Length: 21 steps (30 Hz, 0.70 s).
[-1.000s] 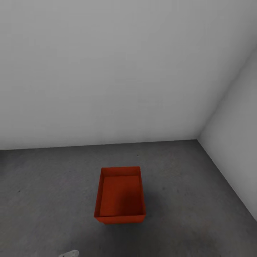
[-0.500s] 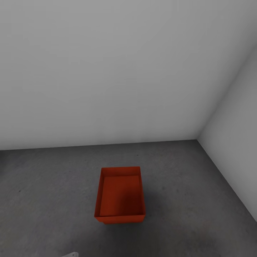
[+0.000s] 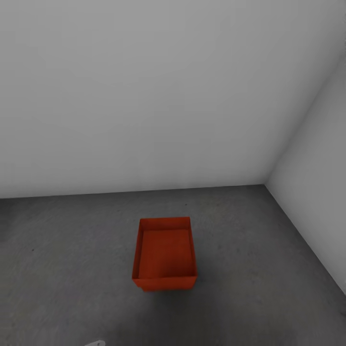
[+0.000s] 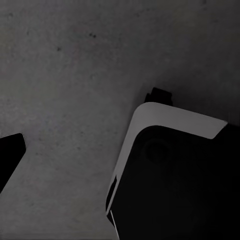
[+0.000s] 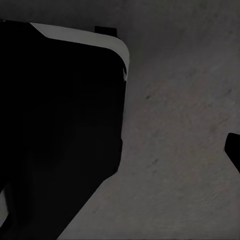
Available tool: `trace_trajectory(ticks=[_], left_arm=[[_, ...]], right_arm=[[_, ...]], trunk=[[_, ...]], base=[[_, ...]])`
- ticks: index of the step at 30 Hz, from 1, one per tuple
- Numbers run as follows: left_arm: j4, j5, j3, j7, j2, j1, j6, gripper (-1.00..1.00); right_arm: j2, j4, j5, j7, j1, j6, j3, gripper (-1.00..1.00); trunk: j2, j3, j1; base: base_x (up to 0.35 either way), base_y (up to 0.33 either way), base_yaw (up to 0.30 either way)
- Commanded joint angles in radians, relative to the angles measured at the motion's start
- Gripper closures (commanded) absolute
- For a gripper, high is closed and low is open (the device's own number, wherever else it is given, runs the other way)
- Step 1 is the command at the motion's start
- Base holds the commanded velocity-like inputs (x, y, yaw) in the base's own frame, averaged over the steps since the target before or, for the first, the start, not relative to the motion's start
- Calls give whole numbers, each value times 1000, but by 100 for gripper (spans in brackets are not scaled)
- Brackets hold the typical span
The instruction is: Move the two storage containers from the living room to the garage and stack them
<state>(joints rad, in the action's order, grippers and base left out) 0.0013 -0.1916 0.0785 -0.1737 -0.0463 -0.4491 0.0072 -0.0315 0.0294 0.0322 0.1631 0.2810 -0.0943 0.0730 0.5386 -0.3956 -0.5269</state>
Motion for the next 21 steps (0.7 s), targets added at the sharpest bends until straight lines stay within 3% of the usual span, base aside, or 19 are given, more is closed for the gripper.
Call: trace_trajectory(ticks=[1,21], left_arm=[[0,0,7,-1,0,-1,1,-100],[0,0,7,0,2,1,12,-100]], right_arm=[[0,3,4,6,1,-4,7,-100],[-4,4,-5,5,1,-1,6,-100]], trunk=[[1,-1,0],[1,-1,0]], base=[[-308,94,0],[-313,96,0]])
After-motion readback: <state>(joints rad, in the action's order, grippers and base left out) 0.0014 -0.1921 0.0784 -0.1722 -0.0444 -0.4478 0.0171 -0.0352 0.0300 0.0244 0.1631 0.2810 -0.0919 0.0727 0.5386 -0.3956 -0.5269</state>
